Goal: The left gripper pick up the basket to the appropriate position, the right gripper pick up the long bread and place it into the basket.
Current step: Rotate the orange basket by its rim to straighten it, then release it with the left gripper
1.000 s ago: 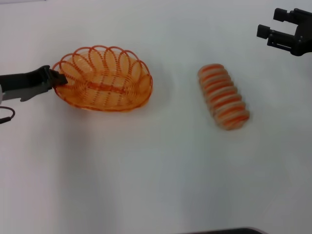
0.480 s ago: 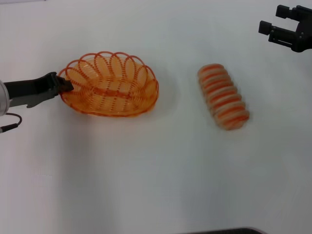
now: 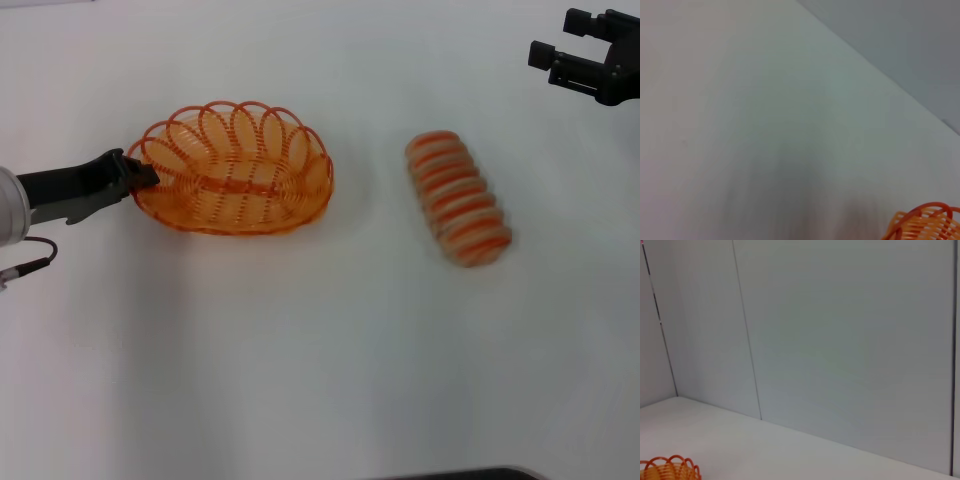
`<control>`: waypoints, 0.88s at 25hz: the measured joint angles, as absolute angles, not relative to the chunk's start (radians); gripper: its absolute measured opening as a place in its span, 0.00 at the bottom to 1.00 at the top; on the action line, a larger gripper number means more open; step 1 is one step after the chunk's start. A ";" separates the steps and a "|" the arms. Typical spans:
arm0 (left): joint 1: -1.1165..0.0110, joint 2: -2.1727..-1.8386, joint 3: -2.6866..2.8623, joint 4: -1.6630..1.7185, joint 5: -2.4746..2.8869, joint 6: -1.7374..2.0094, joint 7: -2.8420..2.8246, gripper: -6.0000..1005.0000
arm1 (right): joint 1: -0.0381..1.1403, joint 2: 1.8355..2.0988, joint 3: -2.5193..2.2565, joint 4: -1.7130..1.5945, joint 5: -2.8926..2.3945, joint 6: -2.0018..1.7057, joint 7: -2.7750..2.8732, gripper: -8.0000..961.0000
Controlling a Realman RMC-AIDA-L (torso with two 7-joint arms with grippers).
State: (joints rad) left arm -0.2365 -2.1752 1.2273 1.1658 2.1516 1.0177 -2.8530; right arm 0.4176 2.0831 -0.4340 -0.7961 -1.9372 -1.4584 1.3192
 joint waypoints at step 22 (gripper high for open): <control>-0.212 -2.175 1.272 1.166 2.151 0.948 -2.889 0.09 | 0.419 2.085 -0.434 -0.794 -1.937 -1.461 1.319 0.76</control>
State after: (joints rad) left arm -0.2121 -2.1751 1.2717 1.1657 2.1505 0.9479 -2.8886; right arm 0.4191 2.0847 -0.4343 -0.7945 -1.9375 -1.4613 1.3192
